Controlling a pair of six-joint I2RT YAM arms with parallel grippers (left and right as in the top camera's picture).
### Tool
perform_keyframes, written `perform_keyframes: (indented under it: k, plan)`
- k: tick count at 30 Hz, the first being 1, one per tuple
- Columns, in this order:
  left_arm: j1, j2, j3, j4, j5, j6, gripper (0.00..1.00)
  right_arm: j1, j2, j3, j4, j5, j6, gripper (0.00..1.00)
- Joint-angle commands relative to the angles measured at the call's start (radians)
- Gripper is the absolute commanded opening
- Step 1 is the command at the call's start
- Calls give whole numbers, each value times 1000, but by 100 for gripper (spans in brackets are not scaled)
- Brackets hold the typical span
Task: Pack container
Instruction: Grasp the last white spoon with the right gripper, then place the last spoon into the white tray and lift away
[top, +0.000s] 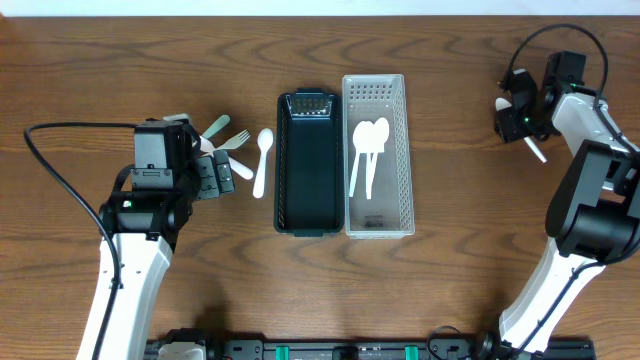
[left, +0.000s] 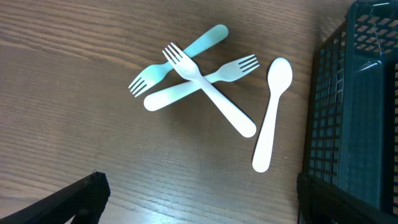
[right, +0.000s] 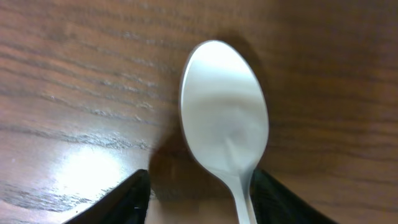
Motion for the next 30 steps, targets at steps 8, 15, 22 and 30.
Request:
perform_keyframes:
  k: [8, 15, 22, 30]
  plan:
    - [4, 2, 19, 0, -5, -1, 98, -17, 33, 1, -42, 5, 142, 31]
    - [4, 2, 19, 0, -5, -1, 98, -8, 18, 28, -173, -4, 367, 7]
    - [4, 2, 19, 0, -5, -1, 98, 75, -89, 147, -465, -296, 609, 1]
    - [4, 2, 19, -6, -4, -6, 98, 296, -295, 155, -503, -290, 776, 1]
